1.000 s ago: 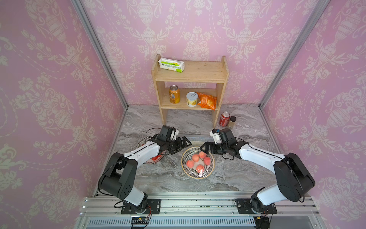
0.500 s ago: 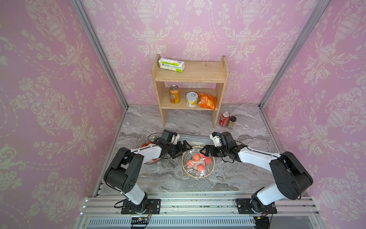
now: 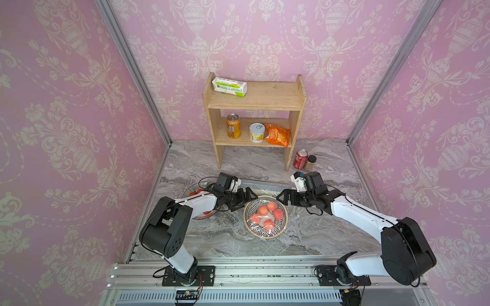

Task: Wrap the plate with plastic wrap
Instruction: Cover the plate with plastic wrap, then adjust the plastic wrap cutting box at the center of the board.

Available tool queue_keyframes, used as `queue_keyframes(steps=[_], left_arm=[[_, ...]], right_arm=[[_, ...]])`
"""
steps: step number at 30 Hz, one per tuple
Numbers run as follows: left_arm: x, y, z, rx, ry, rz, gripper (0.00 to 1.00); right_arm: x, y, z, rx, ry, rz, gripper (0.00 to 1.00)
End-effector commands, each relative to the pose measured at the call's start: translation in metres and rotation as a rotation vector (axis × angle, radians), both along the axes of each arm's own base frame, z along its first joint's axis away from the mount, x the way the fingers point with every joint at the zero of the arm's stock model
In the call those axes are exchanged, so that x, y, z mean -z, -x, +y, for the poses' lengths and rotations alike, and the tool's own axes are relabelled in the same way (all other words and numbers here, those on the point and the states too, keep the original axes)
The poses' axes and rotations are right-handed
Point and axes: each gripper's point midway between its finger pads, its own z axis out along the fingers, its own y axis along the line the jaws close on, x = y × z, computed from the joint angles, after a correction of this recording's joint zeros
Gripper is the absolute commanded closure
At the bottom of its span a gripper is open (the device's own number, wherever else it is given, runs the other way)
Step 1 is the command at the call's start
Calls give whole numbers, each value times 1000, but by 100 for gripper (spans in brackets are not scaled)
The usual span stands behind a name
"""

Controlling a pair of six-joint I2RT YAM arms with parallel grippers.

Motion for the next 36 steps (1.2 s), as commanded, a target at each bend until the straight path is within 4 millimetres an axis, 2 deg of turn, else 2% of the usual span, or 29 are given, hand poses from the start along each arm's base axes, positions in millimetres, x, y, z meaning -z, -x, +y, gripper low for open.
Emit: queue_keyframes(steps=[1,6,19,21,25,27,31,36], left_arm=[[3,-1,1,8,-24,-6,1],[6,0,1,9,-31,-1,1],[16,3,4,8,-44,14,1],[14,3,4,8,-42,9,1],[11,2,4,6,-37,0,1],[10,2,4,7,-34,1,1],[9,2,4,6,-33,0,1],[12,3,5,5,-38,7,1]], right_arm=[[-3,-1,-9,19,3,1,0],[3,-13,6,13,-89,29,0],[-2,-63,-5,38,-51,-62,0],[-6,-59,-9,39,-26,-68,0],[-17,-39,-13,23,-37,-76,1],[-21,-28,-2,-18,-86,-66,3],[-33,-16,32,-101,-151,-78,4],[-21,-29,50,-123,-159,-83,3]])
